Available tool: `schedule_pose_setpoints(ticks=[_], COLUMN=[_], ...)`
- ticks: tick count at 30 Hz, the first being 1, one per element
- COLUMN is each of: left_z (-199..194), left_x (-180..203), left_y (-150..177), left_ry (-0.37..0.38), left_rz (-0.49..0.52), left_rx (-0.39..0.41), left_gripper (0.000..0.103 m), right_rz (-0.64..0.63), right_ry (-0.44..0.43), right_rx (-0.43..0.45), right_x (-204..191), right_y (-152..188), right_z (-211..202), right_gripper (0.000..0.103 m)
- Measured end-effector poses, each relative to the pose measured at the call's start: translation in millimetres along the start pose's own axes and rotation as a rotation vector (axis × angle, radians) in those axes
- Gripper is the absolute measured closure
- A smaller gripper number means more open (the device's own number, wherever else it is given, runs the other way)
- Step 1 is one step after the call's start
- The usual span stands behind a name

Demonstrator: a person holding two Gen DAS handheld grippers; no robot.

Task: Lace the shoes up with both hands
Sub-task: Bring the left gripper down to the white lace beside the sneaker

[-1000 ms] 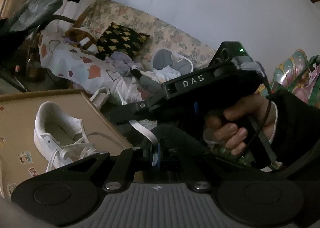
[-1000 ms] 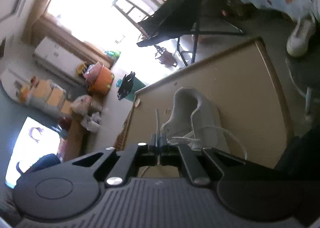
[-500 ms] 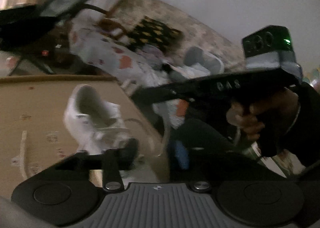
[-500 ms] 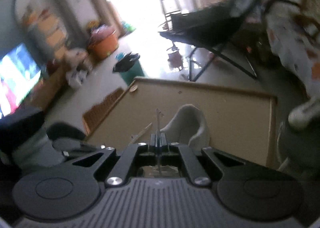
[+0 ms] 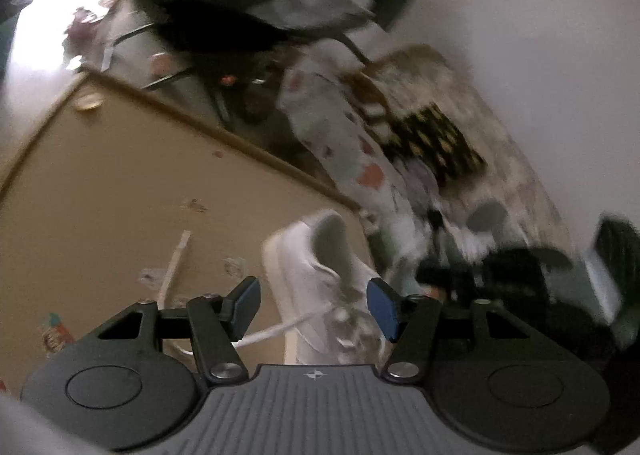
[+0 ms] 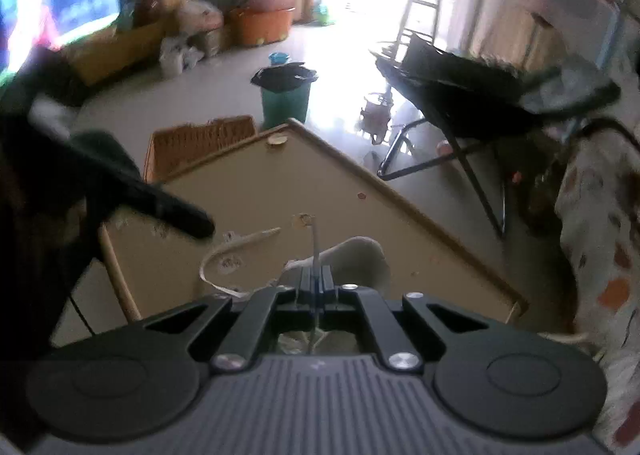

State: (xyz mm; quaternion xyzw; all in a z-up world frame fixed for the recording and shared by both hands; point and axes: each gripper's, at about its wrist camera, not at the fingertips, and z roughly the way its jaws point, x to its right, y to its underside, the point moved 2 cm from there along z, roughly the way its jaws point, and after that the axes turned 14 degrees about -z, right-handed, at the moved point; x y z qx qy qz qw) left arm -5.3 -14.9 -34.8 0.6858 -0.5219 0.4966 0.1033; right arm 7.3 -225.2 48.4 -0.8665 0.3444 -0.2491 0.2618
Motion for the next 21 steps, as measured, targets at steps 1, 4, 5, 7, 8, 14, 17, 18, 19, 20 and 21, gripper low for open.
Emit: schedule_pose_setpoints(ticks=[1, 4, 5, 7, 8, 14, 17, 18, 19, 20, 21], left_z=[-1, -3, -4, -7, -7, -7, -7, -7, -8, -9, -10], left_x=[-2, -6, -7, -10, -10, -15, -18, -19, -21, -22, -24], left_y=[-3, -10, -11, -13, -14, -21, -24, -25, -25, -25, -25], left_ry=[-0.011, -0.044, -0.055, -0.077, -0.087, -0.115, -0.129, -0.133, -0.137, -0.142, -0.146], left_rz=[-0.011, -0.034, -0.039, -0.05, -0.055, -0.067, -0.072, -0.074, -0.077, -0.081, -0.086], left_rx=[0.01, 0.034, 0.041, 0.047, 0.048, 0.047, 0.047, 0.047, 0.047, 0.047, 0.047], left_gripper=[0.042, 0.042, 0.042, 0.042, 0.042, 0.042, 0.042, 0.042, 0.042, 0.042, 0.042], right_rz=[-0.023, -0.104, -0.139, -0.191, -0.215, -0.349, -0.371, -0.378, -0.39, -0.401, -0.409], right_ry=[-0.001, 0.005, 0.012, 0.02, 0.023, 0.039, 0.032, 0.033, 0.037, 0.042, 0.047], right_rx=[0.0, -0.002, -0.004, -0.009, -0.01, -0.03, -0.037, -0.037, -0.039, -0.041, -0.043], right_x=[-1, -6, -8, -11, -12, -19, -19, -19, -19, -19, -19], right_y=[-1, -6, -7, -10, -11, -13, -14, -14, -14, -15, -15], right_z=[1, 5, 6, 10, 11, 23, 28, 29, 31, 33, 35], right_gripper=[0.101, 0.101, 0.101, 0.101, 0.101, 0.101, 0.101, 0.101, 0.101, 0.101, 0.101])
